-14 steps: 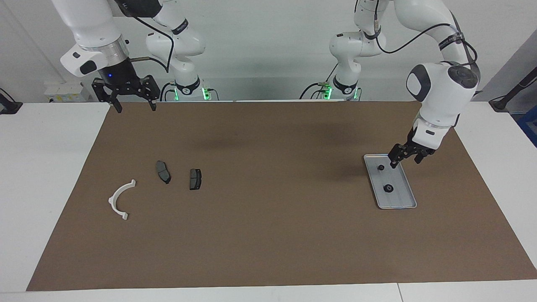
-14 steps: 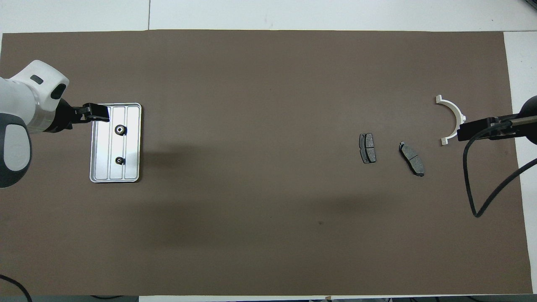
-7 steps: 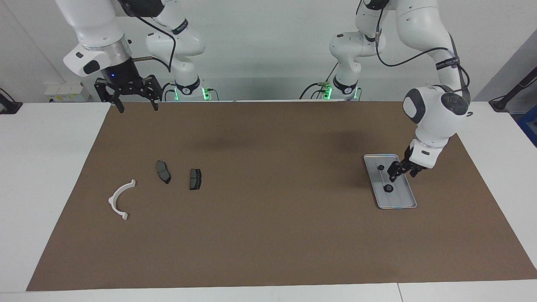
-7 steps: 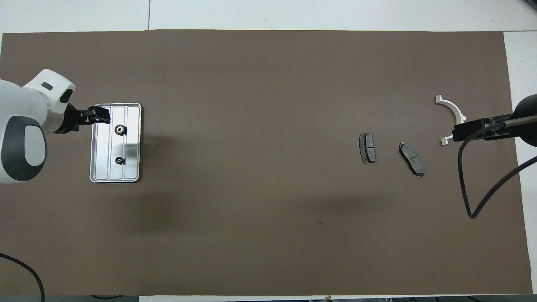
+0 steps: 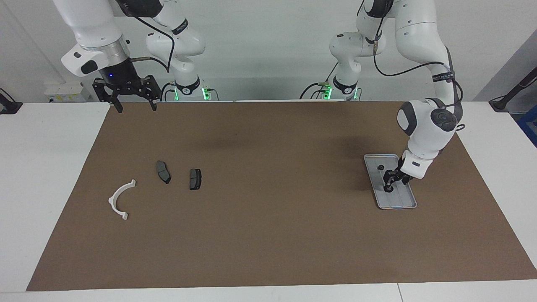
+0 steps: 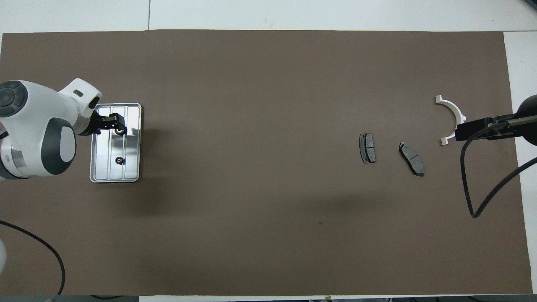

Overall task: Place bearing gear from tray to pile
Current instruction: 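Lower the left gripper onto a black gear in the silver tray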

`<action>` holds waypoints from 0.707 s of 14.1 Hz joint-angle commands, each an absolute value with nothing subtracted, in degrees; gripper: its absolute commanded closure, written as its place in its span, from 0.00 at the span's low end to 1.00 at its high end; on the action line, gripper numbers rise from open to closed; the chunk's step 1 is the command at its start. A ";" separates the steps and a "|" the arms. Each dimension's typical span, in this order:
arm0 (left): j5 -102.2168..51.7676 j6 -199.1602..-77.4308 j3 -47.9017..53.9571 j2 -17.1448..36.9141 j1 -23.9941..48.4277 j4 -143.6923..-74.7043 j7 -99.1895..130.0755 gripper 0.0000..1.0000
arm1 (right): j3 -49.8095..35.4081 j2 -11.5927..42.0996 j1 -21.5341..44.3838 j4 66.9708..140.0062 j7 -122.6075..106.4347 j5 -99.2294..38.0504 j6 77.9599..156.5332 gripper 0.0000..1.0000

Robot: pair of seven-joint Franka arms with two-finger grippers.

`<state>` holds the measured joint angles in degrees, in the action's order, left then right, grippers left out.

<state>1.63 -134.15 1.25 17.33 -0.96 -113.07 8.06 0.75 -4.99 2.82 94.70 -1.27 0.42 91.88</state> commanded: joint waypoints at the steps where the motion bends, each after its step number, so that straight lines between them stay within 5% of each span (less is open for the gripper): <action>1: 2.55 -136.58 1.05 18.98 0.00 -113.12 9.49 0.31 | 0.62 -6.41 2.29 96.42 -0.70 -0.88 92.72 0.00; 10: 2.55 -138.34 1.05 20.48 0.70 -113.20 10.99 0.42 | 0.62 -6.50 2.20 96.59 -0.79 -0.88 92.11 0.00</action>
